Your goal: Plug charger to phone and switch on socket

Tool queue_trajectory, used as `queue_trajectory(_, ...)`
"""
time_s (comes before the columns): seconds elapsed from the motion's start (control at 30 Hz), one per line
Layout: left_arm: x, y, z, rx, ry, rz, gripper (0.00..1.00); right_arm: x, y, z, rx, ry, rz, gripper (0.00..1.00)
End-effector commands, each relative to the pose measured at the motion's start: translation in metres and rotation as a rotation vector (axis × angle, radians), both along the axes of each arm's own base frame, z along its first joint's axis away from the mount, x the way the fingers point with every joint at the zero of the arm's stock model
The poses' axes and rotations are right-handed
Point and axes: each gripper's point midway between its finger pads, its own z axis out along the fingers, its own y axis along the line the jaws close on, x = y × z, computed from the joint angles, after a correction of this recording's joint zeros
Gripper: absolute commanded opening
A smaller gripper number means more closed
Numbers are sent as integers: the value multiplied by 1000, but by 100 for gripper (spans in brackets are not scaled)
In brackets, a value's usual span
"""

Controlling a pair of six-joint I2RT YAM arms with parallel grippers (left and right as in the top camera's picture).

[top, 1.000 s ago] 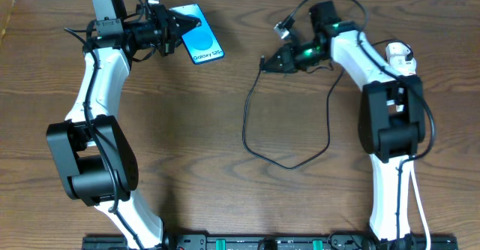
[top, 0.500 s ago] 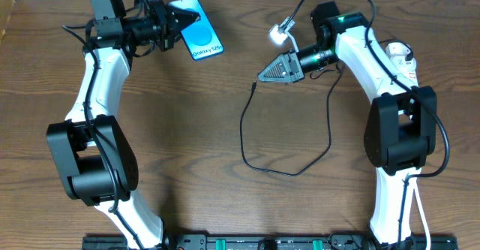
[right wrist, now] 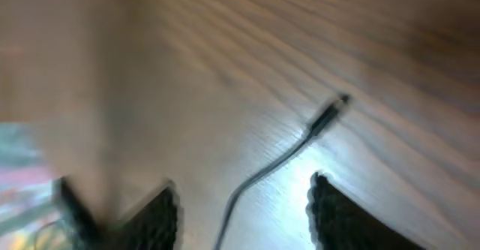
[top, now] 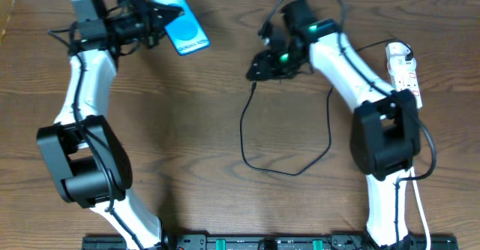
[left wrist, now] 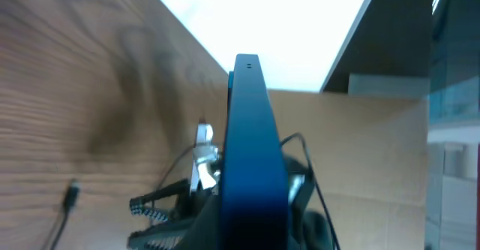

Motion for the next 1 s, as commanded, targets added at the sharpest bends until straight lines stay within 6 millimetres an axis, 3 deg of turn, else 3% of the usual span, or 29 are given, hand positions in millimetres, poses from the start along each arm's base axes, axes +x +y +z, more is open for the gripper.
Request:
queue_trajectory(0.0,-4,17,23,-7,-53,10,7,4,-3,-14,-244,-20,-225,66)
queue_trajectory(0.33,-3,19,23,-7,-54,14,7,-13,20,-45,-364,-29,-255,54)
queue_trajectory(0.7,-5,18,23,-12,-50,8,7,-19,16,-85,-436,34,-293,53)
queue_trajectory(0.97,-5,18,22,-13,-46,7,7,-16,15,-95,-449,40,-333,48)
